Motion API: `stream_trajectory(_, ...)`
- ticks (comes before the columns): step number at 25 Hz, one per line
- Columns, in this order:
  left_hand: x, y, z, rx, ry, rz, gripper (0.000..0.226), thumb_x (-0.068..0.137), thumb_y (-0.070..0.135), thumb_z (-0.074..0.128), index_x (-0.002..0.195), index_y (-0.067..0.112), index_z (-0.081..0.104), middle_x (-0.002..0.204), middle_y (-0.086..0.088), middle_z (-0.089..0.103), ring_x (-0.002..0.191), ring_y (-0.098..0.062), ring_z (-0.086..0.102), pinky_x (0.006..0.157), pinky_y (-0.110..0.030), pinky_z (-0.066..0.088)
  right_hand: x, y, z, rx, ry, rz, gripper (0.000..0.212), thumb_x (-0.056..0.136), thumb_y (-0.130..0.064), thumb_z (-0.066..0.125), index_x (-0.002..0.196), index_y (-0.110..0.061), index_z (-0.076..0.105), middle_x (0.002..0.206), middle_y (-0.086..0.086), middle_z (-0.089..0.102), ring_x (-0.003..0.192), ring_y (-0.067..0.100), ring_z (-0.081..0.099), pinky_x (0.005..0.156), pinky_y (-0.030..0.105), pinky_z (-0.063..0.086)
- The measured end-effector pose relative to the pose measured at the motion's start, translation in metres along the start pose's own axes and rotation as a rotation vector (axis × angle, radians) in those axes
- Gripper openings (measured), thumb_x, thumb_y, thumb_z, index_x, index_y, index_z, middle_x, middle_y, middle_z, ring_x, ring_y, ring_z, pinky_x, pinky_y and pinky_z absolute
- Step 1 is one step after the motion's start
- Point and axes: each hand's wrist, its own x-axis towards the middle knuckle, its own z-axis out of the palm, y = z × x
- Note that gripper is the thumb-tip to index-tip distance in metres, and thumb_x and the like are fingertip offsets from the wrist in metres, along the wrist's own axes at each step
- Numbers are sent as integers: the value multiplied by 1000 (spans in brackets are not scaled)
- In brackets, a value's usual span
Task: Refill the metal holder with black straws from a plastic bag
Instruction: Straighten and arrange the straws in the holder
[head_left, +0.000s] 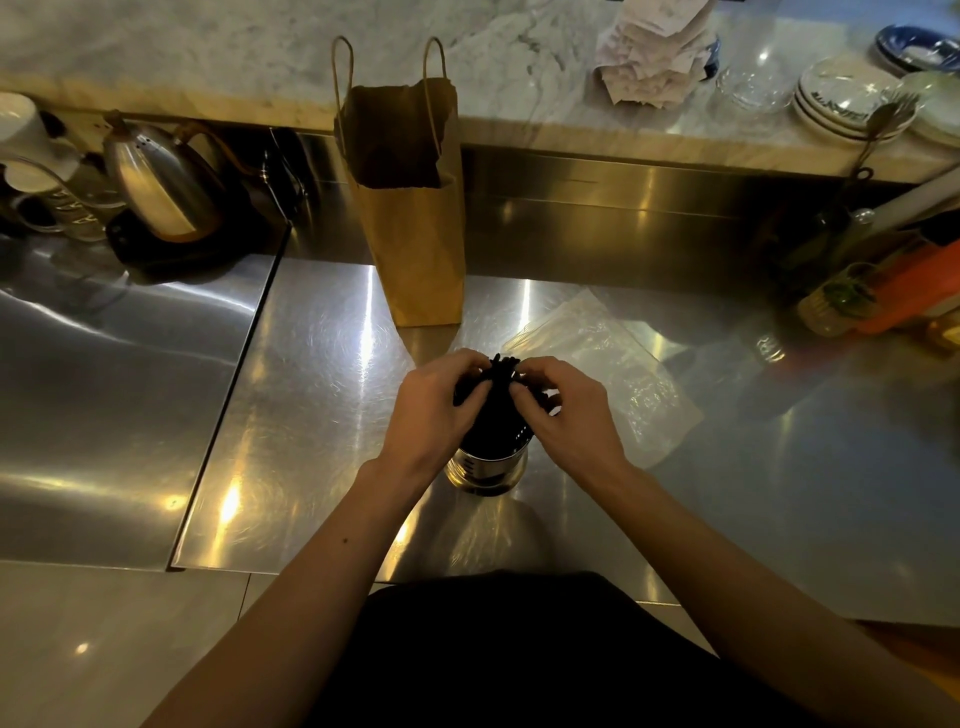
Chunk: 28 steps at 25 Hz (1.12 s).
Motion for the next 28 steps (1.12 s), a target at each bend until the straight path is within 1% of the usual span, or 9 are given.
stream_trajectory(3,-1,-3,2,4,-1,30,26,91,12,65,116,14,70,107,-4,73,98,-16,65,85,-11,44,4,1,-2,-24,1,13,7,94,-21,62,98,-17,66,92,-5,67,87,6,61,74,15,51)
stream_trajectory(5,-1,-4,2,0,-7,31,24,90,12,65,114,14,71,106,-3,73,99,-16,66,85,-12,45,5,1,-4,-22,-10,36,3,94,-19,62,95,-16,64,90,-5,66,87,5,62,73,11,49)
stream_trajectory(9,2,-2,2,-28,3,18,9,90,13,66,98,13,70,92,0,73,87,-11,66,78,-15,51,6,2,-4,-29,-8,-30,13,94,-13,61,103,-16,69,97,-4,68,87,5,62,76,12,51)
stream_trajectory(12,2,-1,4,-30,4,21,15,90,12,65,104,14,71,97,-2,74,91,-12,67,81,-14,50,6,1,-3,-42,-2,-44,17,94,-12,61,108,-15,71,98,-3,63,85,2,59,77,8,49)
stream_trajectory(15,1,0,5,-14,-5,27,19,90,12,66,108,13,73,102,-4,75,97,-18,69,87,-26,53,7,-2,-2,-53,0,-41,11,91,-13,63,100,-14,71,95,-3,63,83,-1,58,75,6,47)
stream_trajectory(19,1,-1,6,7,-15,20,14,89,16,67,103,17,71,97,0,74,92,-17,69,83,-27,55,6,-5,-5,-23,-19,6,8,89,-16,64,95,-15,69,91,-6,69,86,4,63,75,13,50)
stream_trajectory(22,-2,-2,5,-12,17,25,17,90,14,67,105,14,73,97,-2,75,91,-18,70,82,-17,50,5,-6,-5,-20,-5,-6,14,91,-14,62,102,-18,70,95,-7,71,86,4,63,75,14,52)
stream_trajectory(24,-3,-3,3,-16,42,11,19,89,11,68,106,12,74,96,-5,76,91,-19,71,82,-13,47,5,-4,-4,-33,24,-27,17,92,-15,62,106,-18,72,101,-5,72,87,7,64,76,19,54)
stream_trajectory(28,-3,-5,1,-22,63,8,19,87,9,69,105,10,75,95,-6,76,90,-19,72,83,-15,49,4,3,-2,-84,67,-52,18,92,-17,65,108,-16,73,99,-1,73,86,10,66,77,28,57)
